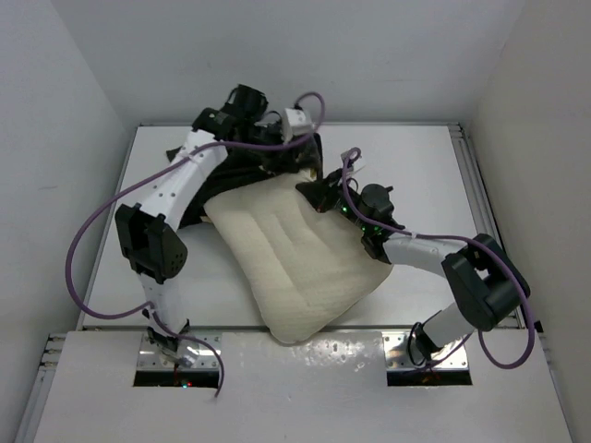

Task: Put the pillow into the pillowcase

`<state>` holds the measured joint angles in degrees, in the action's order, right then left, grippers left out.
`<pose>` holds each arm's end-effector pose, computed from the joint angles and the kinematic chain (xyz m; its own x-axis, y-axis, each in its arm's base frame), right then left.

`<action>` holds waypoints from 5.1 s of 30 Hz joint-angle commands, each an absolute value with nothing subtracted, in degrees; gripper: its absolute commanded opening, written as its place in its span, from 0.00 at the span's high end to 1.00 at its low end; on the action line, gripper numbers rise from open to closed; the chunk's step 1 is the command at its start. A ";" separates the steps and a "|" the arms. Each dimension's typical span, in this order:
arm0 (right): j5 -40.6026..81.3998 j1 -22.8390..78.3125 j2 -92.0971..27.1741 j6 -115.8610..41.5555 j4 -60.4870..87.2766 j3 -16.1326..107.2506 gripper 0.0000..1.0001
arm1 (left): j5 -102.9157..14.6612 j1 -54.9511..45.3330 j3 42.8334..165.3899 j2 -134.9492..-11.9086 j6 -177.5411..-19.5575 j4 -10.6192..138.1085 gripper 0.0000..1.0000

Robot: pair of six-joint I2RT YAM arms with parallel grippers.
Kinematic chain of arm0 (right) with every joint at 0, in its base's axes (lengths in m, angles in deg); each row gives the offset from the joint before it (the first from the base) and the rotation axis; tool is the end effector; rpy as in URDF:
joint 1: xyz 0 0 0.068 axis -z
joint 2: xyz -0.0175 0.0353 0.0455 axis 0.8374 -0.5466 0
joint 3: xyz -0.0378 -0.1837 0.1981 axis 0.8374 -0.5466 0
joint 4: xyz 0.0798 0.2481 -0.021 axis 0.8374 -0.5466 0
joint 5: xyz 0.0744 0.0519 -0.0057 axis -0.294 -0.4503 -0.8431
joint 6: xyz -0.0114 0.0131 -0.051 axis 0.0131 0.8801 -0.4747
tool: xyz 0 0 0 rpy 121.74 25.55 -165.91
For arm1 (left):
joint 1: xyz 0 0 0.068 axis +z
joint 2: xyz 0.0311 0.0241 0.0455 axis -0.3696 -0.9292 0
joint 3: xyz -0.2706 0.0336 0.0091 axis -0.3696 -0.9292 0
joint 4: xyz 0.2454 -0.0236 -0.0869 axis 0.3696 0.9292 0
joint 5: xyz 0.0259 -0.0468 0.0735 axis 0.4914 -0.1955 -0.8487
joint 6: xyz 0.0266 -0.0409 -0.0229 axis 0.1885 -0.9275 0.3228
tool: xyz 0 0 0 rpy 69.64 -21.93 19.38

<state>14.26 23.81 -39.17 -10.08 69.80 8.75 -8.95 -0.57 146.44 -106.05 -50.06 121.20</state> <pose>0.2667 0.1837 0.2448 -0.3230 0.4359 -0.8401 -0.6601 0.5324 0.5300 0.3646 -0.1757 0.3766 -0.1410 0.5289 -0.8369 0.9732 0.2289 -0.0193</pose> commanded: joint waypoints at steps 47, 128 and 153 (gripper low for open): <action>41.21 29.28 -22.23 -20.85 22.43 14.39 0.01 | -42.55 20.71 102.35 -94.09 -64.64 93.30 0.32; 27.77 20.80 -37.79 -12.71 30.87 24.36 0.12 | -12.15 12.57 121.07 -89.42 -49.33 112.73 0.71; 3.62 43.77 -36.78 -11.80 24.18 10.18 0.01 | -58.11 -11.97 137.32 -119.05 -52.16 93.96 0.94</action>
<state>11.26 43.54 -32.87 -10.27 18.59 9.58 -58.65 -11.96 134.07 -120.61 -51.40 92.79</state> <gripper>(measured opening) 0.985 0.111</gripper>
